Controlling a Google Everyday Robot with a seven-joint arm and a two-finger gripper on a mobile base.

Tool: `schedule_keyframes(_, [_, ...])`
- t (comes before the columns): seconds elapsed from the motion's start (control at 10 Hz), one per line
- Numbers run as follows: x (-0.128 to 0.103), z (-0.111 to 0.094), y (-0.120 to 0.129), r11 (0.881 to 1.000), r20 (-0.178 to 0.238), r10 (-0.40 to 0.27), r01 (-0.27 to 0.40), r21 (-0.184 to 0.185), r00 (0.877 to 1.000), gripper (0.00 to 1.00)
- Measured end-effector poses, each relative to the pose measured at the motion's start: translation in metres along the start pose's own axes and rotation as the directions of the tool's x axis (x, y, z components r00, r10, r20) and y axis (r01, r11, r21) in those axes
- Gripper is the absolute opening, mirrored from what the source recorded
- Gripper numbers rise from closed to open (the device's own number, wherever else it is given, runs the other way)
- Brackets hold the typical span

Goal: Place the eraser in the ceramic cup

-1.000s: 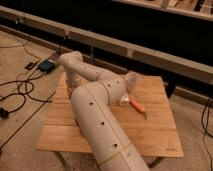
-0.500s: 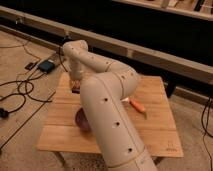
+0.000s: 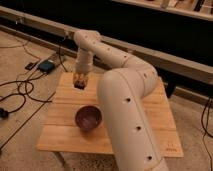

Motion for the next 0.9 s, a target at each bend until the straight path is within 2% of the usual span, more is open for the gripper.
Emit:
schedule_keyframes(0.2, [-0.005, -0.017, -0.014, 0.995, -0.023, 0.046, -0.048, -0.084, 0.999, 0.00])
schedule_keyframes(0.3, [-0.009, -0.026, -0.023, 0.988, -0.034, 0.075, -0.079, -0.132, 0.997, 0.00])
schedule_keyframes(0.5, [-0.020, -0.042, -0.045, 0.966, -0.052, 0.134, -0.142, -0.217, 0.990, 0.00])
schedule_keyframes(0.6, [-0.024, -0.045, -0.052, 0.958, -0.057, 0.149, -0.159, -0.237, 0.987, 0.00])
schedule_keyframes(0.8, [-0.030, -0.053, -0.069, 0.934, -0.074, 0.186, -0.200, -0.295, 0.980, 0.00])
schedule_keyframes(0.9, [-0.035, -0.057, -0.079, 0.908, -0.092, 0.213, -0.232, -0.349, 0.973, 0.00])
